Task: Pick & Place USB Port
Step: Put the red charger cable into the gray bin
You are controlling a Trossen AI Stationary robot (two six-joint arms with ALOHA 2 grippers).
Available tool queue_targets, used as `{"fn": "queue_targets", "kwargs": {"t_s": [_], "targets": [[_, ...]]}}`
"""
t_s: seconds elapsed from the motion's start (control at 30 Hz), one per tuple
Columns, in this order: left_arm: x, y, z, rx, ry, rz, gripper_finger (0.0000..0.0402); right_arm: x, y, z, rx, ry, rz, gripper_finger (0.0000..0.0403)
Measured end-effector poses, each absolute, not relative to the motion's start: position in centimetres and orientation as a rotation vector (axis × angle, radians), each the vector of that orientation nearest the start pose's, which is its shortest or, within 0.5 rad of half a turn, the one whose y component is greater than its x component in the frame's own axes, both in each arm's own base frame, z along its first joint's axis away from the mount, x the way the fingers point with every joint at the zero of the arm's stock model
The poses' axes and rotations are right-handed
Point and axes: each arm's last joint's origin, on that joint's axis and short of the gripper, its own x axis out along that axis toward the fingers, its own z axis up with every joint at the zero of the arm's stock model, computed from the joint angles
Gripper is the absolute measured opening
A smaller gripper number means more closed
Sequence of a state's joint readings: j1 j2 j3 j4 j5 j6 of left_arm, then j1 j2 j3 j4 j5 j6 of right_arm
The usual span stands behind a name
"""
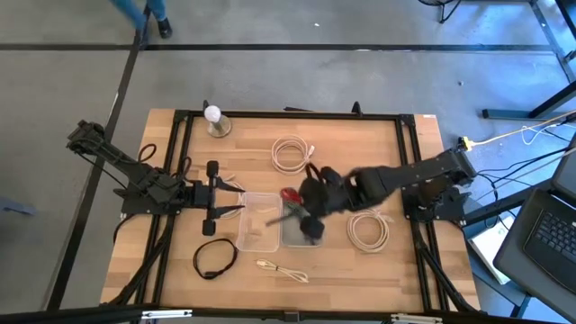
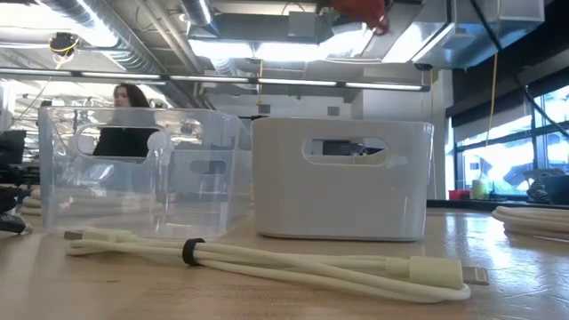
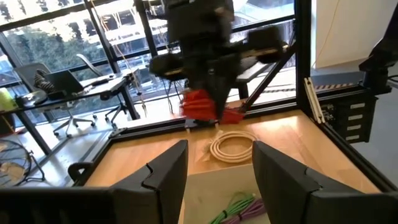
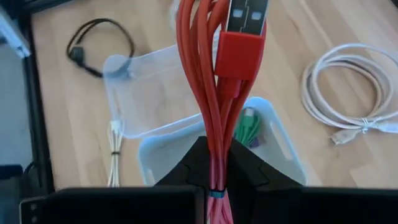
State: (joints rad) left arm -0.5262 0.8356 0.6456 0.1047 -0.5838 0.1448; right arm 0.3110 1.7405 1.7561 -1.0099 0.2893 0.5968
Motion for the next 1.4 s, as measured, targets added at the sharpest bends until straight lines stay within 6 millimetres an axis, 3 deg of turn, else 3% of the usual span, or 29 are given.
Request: {"fn": "queue_targets", "kwargs": {"t_s": [0.17, 0.33, 0.57, 0.73, 1.17, 1.4], "targets": [[16.9, -8.0, 30.4, 0.189, 0.077, 0.052, 0.0173, 35.6, 7.6, 33.5, 0.353, 0.946, -0.297, 0.0027], [16.9, -8.0, 30.4, 0.189, 0.076, 0.052, 0.0173, 36.3, 5.9, 30.3, 0.454, 0.99, -0.406, 0.0027], [16.9, -8.0, 30.5, 0.187, 0.072, 0.055, 0.0173, 36.0, 5.0, 25.3, 0.627, 1.006, -0.57, 0.0027], [16.9, -7.9, 30.5, 0.191, 0.074, 0.075, 0.0173, 36.6, 5.5, 23.4, 0.749, 0.912, -0.523, 0.0027], [16.9, -7.9, 30.4, 0.235, 0.083, 0.088, 0.0173, 36.6, 9.3, 22.5, 0.801, 0.834, -0.531, 0.0027], [16.9, -7.9, 30.4, 0.233, 0.086, 0.086, 0.0173, 37.6, 9.8, 19.7, 0.816, 0.897, -0.565, 0.0027]]}}
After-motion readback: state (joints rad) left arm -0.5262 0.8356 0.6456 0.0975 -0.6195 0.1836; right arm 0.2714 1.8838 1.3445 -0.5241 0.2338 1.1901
